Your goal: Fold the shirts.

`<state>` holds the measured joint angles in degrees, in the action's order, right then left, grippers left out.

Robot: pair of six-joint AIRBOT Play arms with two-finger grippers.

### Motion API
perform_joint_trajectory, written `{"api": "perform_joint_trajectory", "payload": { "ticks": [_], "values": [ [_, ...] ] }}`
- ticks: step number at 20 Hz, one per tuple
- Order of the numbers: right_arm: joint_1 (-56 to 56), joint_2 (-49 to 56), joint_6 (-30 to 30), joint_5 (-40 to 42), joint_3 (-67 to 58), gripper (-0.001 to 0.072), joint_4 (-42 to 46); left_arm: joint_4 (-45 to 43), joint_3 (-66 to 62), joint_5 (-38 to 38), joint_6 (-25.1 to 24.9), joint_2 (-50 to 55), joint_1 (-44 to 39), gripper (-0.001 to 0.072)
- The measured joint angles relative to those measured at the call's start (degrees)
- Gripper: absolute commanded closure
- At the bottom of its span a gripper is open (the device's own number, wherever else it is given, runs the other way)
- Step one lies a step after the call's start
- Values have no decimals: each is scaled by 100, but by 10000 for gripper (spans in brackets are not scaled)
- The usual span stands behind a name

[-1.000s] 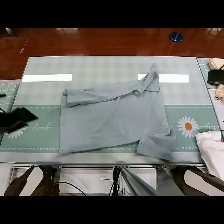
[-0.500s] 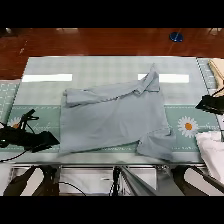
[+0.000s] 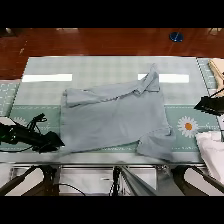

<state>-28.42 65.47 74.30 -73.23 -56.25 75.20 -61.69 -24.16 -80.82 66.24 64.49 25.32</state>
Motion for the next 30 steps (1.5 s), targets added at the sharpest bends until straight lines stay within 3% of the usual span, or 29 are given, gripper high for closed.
{"api": "perform_joint_trajectory", "payload": {
  "ticks": [1, 6, 7, 8, 9, 16, 22, 30],
  "values": [
    [0, 2, -7, -17, 4, 285, -2, 57, -2, 24, -15, 109, -7, 196],
    [0, 0, -13, -136, 4, 286, -2, 326, -11, 184, 15, 586, -354, 197],
    [0, 0, -13, -173, 4, 286, -2, 363, -13, 160, 20, 699, -479, 312],
    [0, 0, -13, -201, 4, 286, -2, 356, -11, 205, 33, 817, -597, 591],
    [0, -2, -13, -249, 4, 287, -4, 319, -11, 343, 46, 946, -702, 684],
    [-205, 129, -63, -546, 74, 286, 79, 400, -11, 260, 24, 1274, -957, 685],
    [-826, 461, -533, -929, 643, 285, -1113, 380, -11, 243, -140, 1298, -986, 686],
    [-949, 730, -835, -474, 1690, 293, -1626, 356, -52, 236, -243, 1300, -988, 685]
  ]
}}
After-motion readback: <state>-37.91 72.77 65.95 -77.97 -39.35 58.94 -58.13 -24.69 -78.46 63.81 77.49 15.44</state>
